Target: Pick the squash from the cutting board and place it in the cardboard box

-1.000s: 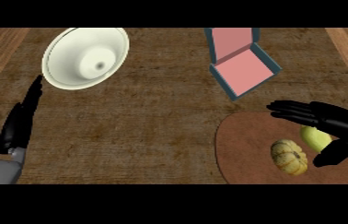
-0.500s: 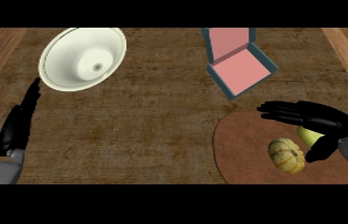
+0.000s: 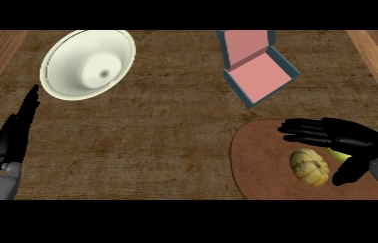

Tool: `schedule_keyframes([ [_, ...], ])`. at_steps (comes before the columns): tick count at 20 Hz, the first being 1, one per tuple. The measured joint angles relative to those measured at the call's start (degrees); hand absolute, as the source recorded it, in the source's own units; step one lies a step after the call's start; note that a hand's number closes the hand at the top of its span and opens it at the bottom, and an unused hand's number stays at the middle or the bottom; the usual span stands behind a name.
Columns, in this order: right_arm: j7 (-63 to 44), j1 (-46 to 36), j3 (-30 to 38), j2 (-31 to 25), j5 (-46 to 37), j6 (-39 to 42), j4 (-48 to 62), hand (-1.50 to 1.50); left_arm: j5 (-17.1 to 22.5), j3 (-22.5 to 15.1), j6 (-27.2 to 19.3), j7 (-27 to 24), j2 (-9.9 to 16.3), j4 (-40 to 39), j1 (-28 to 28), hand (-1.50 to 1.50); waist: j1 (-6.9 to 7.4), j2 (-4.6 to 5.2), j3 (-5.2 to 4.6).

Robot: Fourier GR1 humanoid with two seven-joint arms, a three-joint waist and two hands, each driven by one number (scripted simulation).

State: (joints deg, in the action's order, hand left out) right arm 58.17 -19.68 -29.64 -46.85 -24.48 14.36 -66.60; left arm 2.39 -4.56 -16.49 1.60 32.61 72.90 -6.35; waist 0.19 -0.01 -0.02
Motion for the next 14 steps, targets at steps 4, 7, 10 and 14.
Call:
schedule_keyframes([
  [4, -0.2, 1.3, -0.8, -2.1, 1.4, 0.0, -3.2, -1.50, -0.7, 0.0, 0.0, 0.0, -0.9, 0.0, 0.0, 0.00, -0.12, -0.02, 0.00],
  [7, -0.9, 2.6, -1.4, -3.3, 0.1, -0.3, -5.5, -1.50, -0.6, 1.1, 1.1, 0.3, -0.7, 0.2, 0.1, 0.00, -0.16, -0.04, 0.01],
  [10, -2.5, 3.8, -1.7, -3.2, -1.5, -0.1, -7.1, -1.50, -2.0, 1.3, 0.8, 1.0, -1.4, 1.2, 0.4, 0.00, -0.15, -0.05, 0.01],
  [14, -4.2, 3.7, -2.1, -0.7, -4.2, 0.2, -6.7, -1.50, -3.6, 1.5, 0.6, 1.1, -2.9, 1.9, 0.9, 0.00, 0.02, -0.05, -0.06],
])
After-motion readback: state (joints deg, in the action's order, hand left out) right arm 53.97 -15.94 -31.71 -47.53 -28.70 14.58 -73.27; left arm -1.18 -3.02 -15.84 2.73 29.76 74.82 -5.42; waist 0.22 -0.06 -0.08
